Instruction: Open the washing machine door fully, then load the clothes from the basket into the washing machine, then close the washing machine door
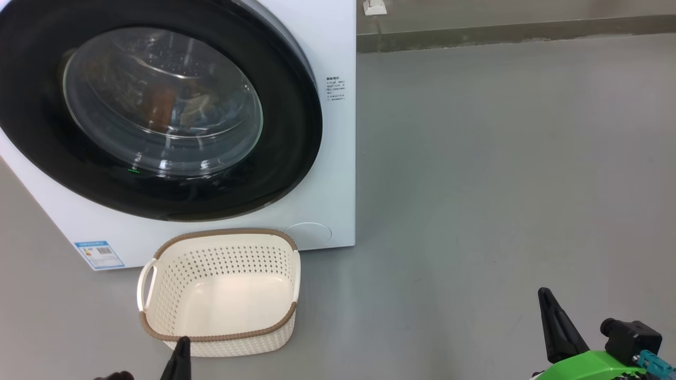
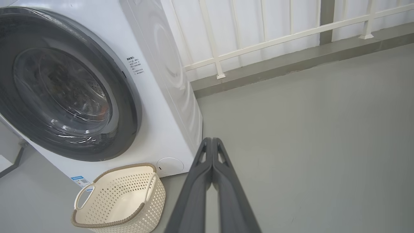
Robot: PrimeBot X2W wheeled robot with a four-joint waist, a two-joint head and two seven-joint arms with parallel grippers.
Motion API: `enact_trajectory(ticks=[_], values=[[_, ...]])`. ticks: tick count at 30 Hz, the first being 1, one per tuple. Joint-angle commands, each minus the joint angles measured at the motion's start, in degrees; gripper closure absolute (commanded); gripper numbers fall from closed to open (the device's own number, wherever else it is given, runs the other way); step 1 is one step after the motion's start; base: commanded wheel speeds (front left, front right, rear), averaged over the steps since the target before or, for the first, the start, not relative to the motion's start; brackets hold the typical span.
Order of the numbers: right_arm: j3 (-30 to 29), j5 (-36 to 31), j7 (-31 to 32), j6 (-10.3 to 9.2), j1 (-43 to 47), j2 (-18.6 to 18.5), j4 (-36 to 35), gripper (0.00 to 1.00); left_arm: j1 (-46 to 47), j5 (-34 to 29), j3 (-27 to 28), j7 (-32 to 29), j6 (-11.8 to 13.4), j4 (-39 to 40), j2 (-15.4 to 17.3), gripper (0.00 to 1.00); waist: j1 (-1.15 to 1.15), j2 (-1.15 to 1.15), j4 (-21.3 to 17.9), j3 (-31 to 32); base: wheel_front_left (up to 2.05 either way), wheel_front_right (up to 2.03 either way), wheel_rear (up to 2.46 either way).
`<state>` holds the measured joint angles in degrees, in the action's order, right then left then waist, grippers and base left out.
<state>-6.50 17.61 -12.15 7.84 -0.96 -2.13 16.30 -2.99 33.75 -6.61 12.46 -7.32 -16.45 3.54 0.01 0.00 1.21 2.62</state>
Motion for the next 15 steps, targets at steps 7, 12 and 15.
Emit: enact_trajectory(ticks=[7,12,15], values=[[0.1,5.7,1.2,-0.06,-1.8,-0.4,-1.7,1.0,2.6,4.4,1.6,-1.4,0.0,1.4,0.4,1.0,-0.01,0.0,-0.1,-0.2,0.0,0.0,0.0],[0.1,9.0,2.0,-0.07,-2.0,-0.4,-1.7,1.0,2.9,7.0,2.1,-2.3,0.0,1.5,0.4,1.0,-0.01,0.0,-0.1,-0.3,0.0,0.0,0.0],[0.1,11.0,2.5,-0.08,-2.1,-0.5,-1.8,1.0,3.1,8.6,2.5,-2.8,0.0,1.5,0.4,1.0,-0.01,0.0,-0.2,-0.4,0.0,0.0,0.0]])
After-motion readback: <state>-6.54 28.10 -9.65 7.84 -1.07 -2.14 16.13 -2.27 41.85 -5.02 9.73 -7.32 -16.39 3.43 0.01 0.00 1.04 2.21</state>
